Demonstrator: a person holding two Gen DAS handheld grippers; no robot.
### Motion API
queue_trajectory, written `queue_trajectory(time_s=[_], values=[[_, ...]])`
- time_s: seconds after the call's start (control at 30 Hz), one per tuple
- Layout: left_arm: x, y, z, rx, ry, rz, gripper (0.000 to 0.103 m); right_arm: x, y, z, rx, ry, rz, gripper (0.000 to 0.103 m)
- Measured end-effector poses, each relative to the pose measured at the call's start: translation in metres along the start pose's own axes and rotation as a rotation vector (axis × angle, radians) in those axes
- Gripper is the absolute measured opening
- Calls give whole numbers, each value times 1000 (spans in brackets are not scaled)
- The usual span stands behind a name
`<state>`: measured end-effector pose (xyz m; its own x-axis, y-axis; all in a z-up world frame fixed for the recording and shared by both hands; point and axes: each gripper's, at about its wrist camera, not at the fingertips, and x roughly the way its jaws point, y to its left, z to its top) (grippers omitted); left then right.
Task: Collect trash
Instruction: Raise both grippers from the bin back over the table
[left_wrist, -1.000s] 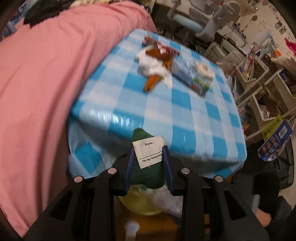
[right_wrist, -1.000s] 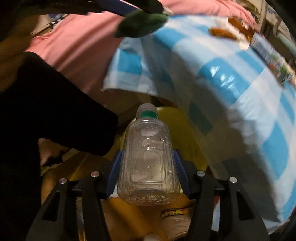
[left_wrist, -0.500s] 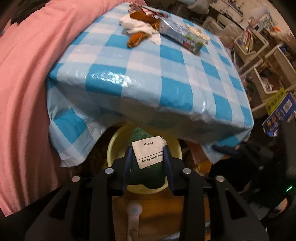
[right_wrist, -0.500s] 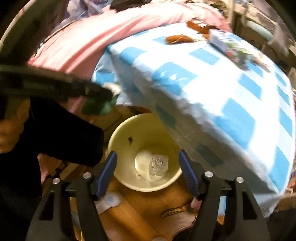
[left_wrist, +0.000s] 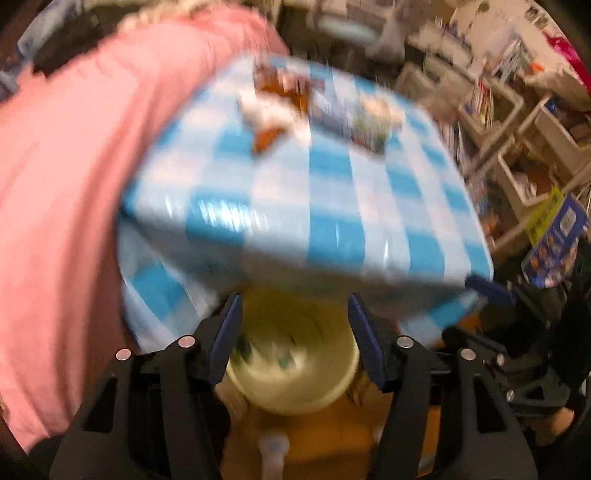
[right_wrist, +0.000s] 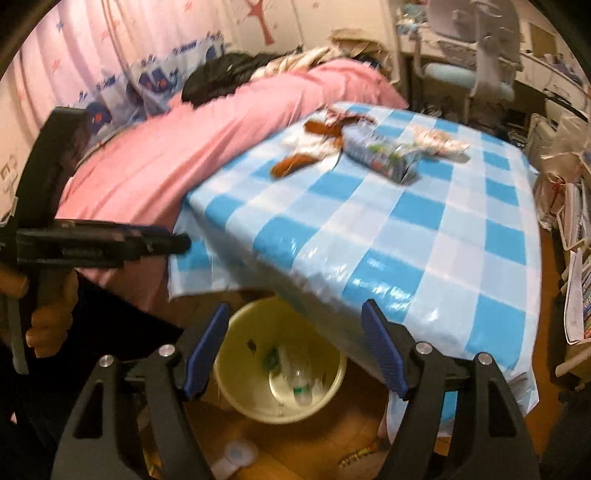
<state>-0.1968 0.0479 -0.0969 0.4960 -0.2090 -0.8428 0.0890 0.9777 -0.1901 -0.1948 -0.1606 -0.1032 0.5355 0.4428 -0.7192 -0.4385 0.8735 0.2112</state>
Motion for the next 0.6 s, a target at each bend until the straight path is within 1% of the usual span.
queue_trajectory(time_s=[0.03, 0.1, 0.13, 0.2, 0.23, 0.33, 0.4, 0.47, 0.53, 0.6], values=[[-8, -1, 9, -1, -54, 18, 64, -3, -2, 2, 10, -16, -4, 71], [-20, -2, 24, 3, -132, 38, 73, -7, -7, 7, 27, -49, -24, 72], [-23, -3, 33, 10, -173, 49, 75, -9, -10, 11, 32, -62, -33, 73], [-27, -4, 48, 21, -221, 67, 80, -13, -14, 17, 33, -83, -46, 76], [-26, -4, 57, 24, -245, 77, 80, -15, -17, 21, 32, -95, -53, 78], [-18, -1, 73, 4, -274, 101, 81, -15, -24, 32, 28, -112, -69, 80], [-7, 5, 85, -32, -274, 100, 81, -12, -29, 43, 12, -116, -78, 82], [3, 10, 96, -54, -269, 108, 81, -9, -33, 57, -16, -129, -85, 86], [10, 13, 105, -51, -288, 114, 81, -7, -36, 72, -51, -156, -101, 87], [18, 17, 118, -51, -289, 135, 81, -4, -40, 87, -82, -177, -115, 88]])
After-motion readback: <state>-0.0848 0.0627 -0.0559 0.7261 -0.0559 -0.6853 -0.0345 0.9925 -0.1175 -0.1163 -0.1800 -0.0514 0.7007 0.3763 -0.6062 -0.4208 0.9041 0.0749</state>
